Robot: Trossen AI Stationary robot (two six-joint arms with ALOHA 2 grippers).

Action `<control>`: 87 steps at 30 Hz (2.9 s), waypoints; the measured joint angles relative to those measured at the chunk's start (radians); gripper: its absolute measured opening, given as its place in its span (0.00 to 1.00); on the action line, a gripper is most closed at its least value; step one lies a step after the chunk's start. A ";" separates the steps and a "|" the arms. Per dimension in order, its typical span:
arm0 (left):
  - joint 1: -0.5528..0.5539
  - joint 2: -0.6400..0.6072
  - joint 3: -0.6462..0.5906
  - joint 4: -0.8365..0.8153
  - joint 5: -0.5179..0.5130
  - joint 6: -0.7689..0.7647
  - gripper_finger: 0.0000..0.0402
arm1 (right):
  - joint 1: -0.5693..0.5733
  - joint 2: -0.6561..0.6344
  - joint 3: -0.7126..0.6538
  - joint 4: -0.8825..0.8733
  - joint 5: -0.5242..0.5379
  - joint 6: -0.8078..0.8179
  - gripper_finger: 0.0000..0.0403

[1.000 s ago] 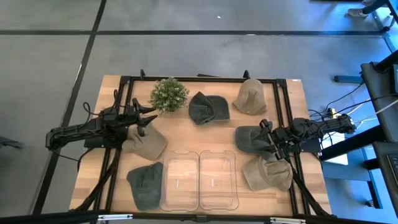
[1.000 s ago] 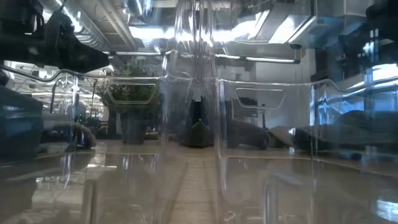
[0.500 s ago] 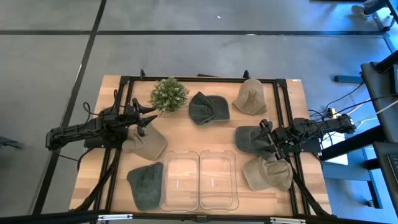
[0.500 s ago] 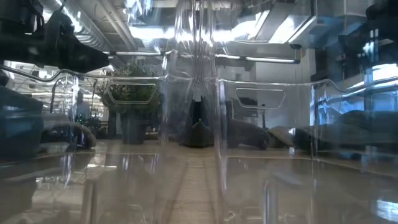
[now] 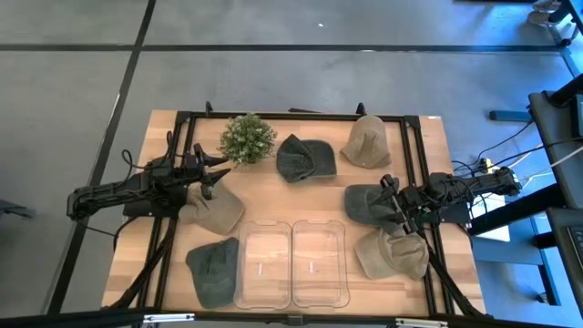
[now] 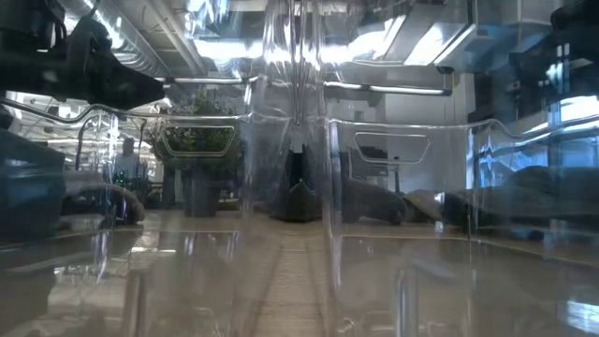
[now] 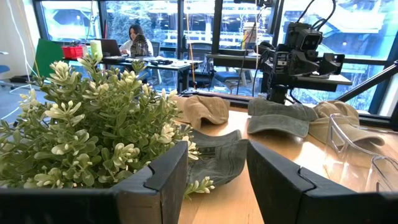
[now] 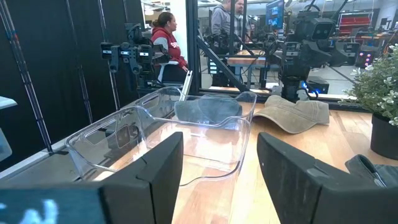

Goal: Pick & Place hat

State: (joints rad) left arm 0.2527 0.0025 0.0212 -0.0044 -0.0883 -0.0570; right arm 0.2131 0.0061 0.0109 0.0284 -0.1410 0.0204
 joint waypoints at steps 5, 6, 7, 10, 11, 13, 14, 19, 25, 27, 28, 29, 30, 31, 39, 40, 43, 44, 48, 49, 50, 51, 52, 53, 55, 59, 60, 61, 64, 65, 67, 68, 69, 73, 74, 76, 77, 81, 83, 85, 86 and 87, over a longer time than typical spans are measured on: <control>0.000 0.000 0.000 0.000 0.000 0.000 0.40 | 0.000 0.000 0.000 0.000 0.000 0.000 0.51; 0.000 0.000 0.000 0.000 0.000 0.000 0.40 | 0.000 0.000 0.000 0.000 0.000 0.000 0.51; 0.000 0.000 0.000 0.000 0.000 0.000 0.40 | 0.000 0.000 0.000 0.000 0.000 0.000 0.51; 0.000 0.000 0.000 0.000 0.000 0.000 0.40 | 0.000 0.000 0.000 0.000 0.000 0.000 0.51; 0.000 0.000 0.000 0.000 0.000 0.000 0.40 | 0.000 0.000 0.000 0.000 0.000 0.000 0.51; 0.000 0.000 0.000 0.000 0.000 0.000 0.40 | 0.000 0.000 0.000 0.000 0.000 0.000 0.51; 0.000 0.000 0.000 0.000 0.000 0.000 0.40 | 0.000 0.000 0.000 0.000 0.000 0.000 0.51; 0.000 0.000 0.000 0.000 0.000 0.000 0.40 | 0.001 0.001 0.000 0.027 0.045 -0.018 0.51; 0.000 0.000 0.000 0.000 0.000 0.000 0.40 | 0.000 0.000 0.000 0.148 0.199 0.064 0.51; 0.000 0.000 0.000 0.000 0.000 0.000 0.40 | 0.000 0.001 0.000 0.201 0.250 0.076 0.51; 0.000 0.000 0.000 0.000 0.000 0.000 0.40 | 0.000 0.000 0.000 0.219 0.285 0.077 0.51; 0.000 0.000 0.000 0.000 0.000 0.000 0.40 | 0.000 0.000 0.000 0.230 0.322 0.081 0.51; 0.000 0.000 0.000 0.000 0.000 0.000 0.40 | 0.000 0.000 0.000 0.240 0.359 0.087 0.51; 0.000 0.000 0.000 0.000 0.000 0.000 0.40 | 0.000 0.000 0.000 0.248 0.393 0.108 0.51; 0.000 0.000 0.000 0.000 0.000 0.000 0.40 | 0.000 0.001 0.000 0.228 0.633 0.202 0.56; 0.000 0.000 0.000 0.000 0.000 0.000 0.40 | 0.000 0.001 0.000 0.224 0.668 0.196 0.58; 0.000 0.000 0.000 0.000 0.000 0.000 0.40 | 0.000 0.001 0.000 0.211 0.764 0.213 0.64; 0.000 0.000 0.000 0.000 0.000 0.000 0.40 | 0.000 0.001 0.000 0.211 0.803 0.225 0.67; 0.000 0.000 0.000 0.001 0.000 0.000 0.40 | 0.000 0.001 0.000 0.231 0.882 0.194 0.72; 0.000 0.000 0.000 0.001 0.000 0.000 0.40 | -0.002 0.001 0.000 0.249 0.882 0.166 0.72; 0.000 0.000 0.000 0.001 0.000 0.000 0.40 | -0.004 0.001 0.000 0.269 0.882 0.141 0.73; 0.000 0.000 0.000 0.003 0.000 0.000 0.40 | -0.007 0.001 0.000 0.287 0.882 0.131 0.73; 0.000 0.000 0.000 0.005 0.000 0.000 0.40 | -0.008 0.001 0.000 0.305 0.883 0.130 0.72; 0.000 0.000 0.000 0.006 0.000 0.000 0.40 | -0.011 0.001 0.000 0.320 0.886 0.133 0.72; 0.000 0.000 0.000 0.006 0.000 0.000 0.40 | -0.017 0.002 0.000 0.324 0.905 0.134 0.71; 0.000 0.000 0.000 0.006 0.000 -0.003 0.40 | -0.025 0.022 0.027 0.318 0.959 0.142 0.67; 0.000 0.000 0.000 0.005 0.000 -0.009 0.40 | -0.027 0.031 0.040 0.316 0.973 0.147 0.66; 0.000 0.000 0.000 0.006 0.000 -0.011 0.40 | -0.031 0.047 0.059 0.310 0.982 0.158 0.65; 0.000 0.000 0.000 0.010 -0.018 -0.010 0.40 | -0.037 0.108 0.127 0.252 0.974 0.136 0.63; 0.000 0.000 0.000 0.010 -0.032 -0.010 0.40 | -0.039 0.137 0.152 0.218 0.964 0.125 0.62; 0.000 0.000 0.000 0.010 -0.053 -0.012 0.40 | -0.044 0.199 0.206 0.143 0.957 0.124 0.61; 0.000 0.000 0.000 0.010 -0.056 -0.021 0.40 | -0.050 0.234 0.238 0.097 0.961 0.144 0.60; 0.000 0.000 0.000 0.009 -0.055 -0.032 0.40 | -0.058 0.268 0.270 0.048 0.966 0.178 0.59; 0.000 0.000 0.000 0.010 -0.055 -0.069 0.40 | -0.110 0.400 0.422 -0.238 0.937 0.373 0.55; 0.000 0.000 0.000 0.009 -0.055 -0.074 0.40 | -0.127 0.437 0.462 -0.306 0.909 0.403 0.54; 0.000 0.000 0.000 0.009 -0.055 -0.077 0.40 | -0.169 0.514 0.538 -0.443 0.843 0.455 0.52; 0.000 0.000 0.000 0.010 -0.055 -0.079 0.40 | -0.194 0.553 0.570 -0.507 0.813 0.476 0.51; 0.000 0.000 0.000 0.009 -0.055 -0.079 0.40 | -0.308 0.701 0.655 -0.693 0.694 0.478 0.50; 0.000 0.000 0.000 0.009 -0.055 -0.079 0.40 | -0.369 0.768 0.665 -0.732 0.615 0.429 0.50; 0.000 0.000 0.000 0.009 -0.056 -0.079 0.40 | -0.437 0.833 0.658 -0.753 0.529 0.369 0.50; 0.000 0.000 0.000 0.010 -0.055 -0.079 0.40 | -0.471 0.862 0.651 -0.753 0.486 0.348 0.50; 0.000 0.000 0.000 0.009 -0.056 -0.079 0.40 | -0.505 0.893 0.643 -0.750 0.437 0.330 0.50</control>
State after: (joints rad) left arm 0.2523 0.0025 0.0212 0.0048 -0.1440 -0.1356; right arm -0.2923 0.8990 0.6535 -0.7213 0.2965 0.3505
